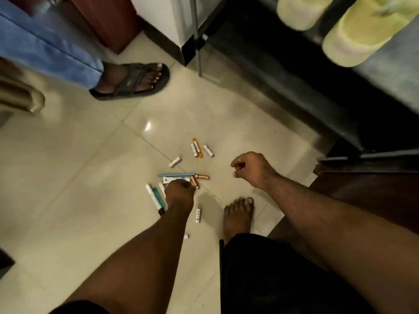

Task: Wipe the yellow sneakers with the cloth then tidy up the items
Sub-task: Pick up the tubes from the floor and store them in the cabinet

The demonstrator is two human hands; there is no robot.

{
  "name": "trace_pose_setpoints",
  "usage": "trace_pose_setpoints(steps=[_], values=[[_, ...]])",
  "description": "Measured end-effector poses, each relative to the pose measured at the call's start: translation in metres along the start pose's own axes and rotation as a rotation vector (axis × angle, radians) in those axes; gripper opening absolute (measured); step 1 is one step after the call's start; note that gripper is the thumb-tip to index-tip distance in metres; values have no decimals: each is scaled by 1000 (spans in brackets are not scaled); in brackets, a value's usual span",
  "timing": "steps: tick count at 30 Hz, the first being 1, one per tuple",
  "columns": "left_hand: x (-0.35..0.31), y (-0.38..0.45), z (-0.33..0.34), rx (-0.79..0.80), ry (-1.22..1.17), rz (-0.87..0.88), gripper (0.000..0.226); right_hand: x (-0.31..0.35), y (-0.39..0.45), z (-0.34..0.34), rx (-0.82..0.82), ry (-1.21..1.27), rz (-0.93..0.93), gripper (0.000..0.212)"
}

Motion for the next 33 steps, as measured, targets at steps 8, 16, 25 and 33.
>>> trace_pose_setpoints(steps=[8,16,25,33], values=[[52,68,59,-59,-227,-257,24,-12,64,77,174,-117,-93,36],[59,95,81,-55,-159,-288,39,-14,96,139,225,-465,-224,29],[40,60,81,-100,-86,-207,18,-32,92,125,102,-483,-86,18],[-86,-43,50,96,-161,74,24,-8,-17,-64,-267,-306,101,15]])
Point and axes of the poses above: each hand's wrist, its own y-axis towards the middle knuckle, its own z-axis out of the palm, x = y × z, the point moved 5 cm from there along y, towards the middle knuckle, and after that the axes turned 7 degrees about -z, right-handed, at the moved point
